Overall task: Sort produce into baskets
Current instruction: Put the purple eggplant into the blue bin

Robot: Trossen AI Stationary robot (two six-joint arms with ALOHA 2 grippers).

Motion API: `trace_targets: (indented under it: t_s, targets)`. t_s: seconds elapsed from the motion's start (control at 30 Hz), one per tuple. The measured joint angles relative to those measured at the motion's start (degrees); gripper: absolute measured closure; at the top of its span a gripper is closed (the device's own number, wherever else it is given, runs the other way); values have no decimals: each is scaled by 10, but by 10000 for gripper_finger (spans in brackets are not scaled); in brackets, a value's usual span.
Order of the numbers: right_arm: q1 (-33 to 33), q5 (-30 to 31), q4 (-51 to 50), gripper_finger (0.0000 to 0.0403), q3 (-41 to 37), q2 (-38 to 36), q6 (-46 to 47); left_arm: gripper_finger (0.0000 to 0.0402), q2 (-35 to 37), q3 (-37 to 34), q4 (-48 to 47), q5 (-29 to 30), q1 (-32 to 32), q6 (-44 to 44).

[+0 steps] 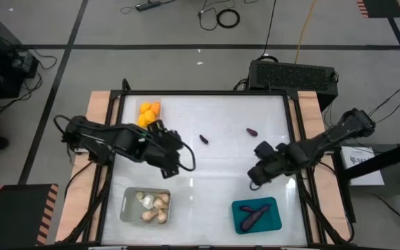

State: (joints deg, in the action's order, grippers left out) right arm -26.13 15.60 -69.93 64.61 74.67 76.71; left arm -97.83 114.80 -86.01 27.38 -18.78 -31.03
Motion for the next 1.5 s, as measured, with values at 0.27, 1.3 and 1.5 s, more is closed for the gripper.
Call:
trace_targets:
  t_s: [0.27,1.3,1.5]
  targets:
    - [46,-56,91,199,-113,0,-65,125,34,0,-9,0,8,-18]
    - [48,-67,331,150,-313,0,35,155,310,-550,423,-52,-7,-76]
    - [43,-64,337,198,-335,0,30,155,308,-576,511,-91,-12,-134]
